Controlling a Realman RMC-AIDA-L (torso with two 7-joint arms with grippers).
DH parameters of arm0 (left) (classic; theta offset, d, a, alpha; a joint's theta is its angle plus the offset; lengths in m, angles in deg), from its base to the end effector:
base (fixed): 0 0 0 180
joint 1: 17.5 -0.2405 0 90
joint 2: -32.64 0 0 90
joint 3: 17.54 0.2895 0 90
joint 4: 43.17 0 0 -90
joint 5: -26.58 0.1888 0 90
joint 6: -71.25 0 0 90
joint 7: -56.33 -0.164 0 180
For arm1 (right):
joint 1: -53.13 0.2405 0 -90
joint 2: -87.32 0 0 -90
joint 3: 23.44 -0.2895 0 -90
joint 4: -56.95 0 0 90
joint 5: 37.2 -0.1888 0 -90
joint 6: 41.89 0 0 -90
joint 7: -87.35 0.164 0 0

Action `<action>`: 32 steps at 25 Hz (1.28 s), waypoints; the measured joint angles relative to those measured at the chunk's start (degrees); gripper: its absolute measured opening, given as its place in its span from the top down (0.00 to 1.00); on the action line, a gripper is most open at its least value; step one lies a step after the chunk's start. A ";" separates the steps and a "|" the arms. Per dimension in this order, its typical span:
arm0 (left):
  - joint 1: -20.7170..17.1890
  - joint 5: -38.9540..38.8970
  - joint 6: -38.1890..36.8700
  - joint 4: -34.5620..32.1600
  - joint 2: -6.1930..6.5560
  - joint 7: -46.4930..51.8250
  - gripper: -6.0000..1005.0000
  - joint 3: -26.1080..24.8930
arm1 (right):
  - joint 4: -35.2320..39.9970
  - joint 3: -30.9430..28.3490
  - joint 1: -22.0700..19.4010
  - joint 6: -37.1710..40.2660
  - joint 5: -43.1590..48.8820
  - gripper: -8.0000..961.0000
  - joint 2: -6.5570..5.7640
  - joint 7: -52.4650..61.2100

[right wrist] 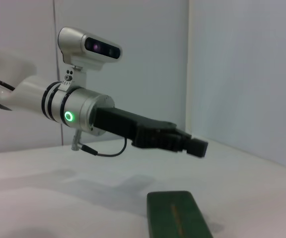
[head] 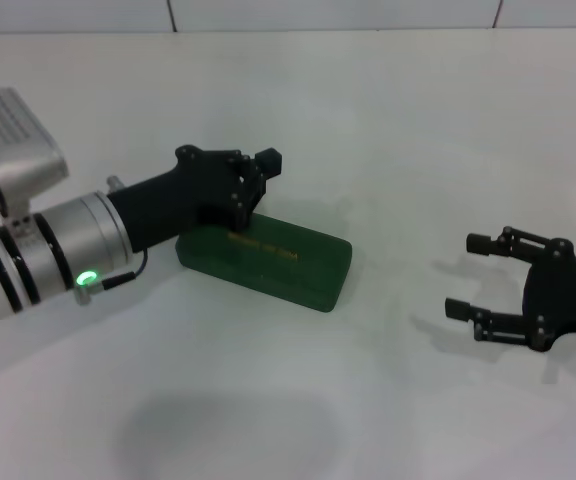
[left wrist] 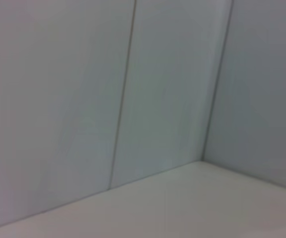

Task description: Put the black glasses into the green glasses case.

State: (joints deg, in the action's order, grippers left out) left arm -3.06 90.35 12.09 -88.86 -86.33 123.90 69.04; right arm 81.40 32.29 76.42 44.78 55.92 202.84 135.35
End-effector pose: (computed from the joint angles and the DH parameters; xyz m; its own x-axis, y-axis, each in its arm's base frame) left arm -0.2553 0.3196 -0.0683 0.7259 0.2164 0.6529 0.5300 -0.7809 -0.3305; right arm 0.2951 0.2938 -0.0479 0.8427 -0.0431 -0.5366 -0.2381 -0.9238 -0.2998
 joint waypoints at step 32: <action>-9.92 27.19 -25.22 1.45 1.38 -3.07 0.61 -24.26 | 4.29 0.25 -4.80 9.72 3.57 0.17 -1.20 1.45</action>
State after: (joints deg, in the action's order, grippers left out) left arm -12.98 117.54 -13.12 -87.41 -84.95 120.83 44.78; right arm 85.69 32.54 71.62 54.50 59.49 201.64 136.80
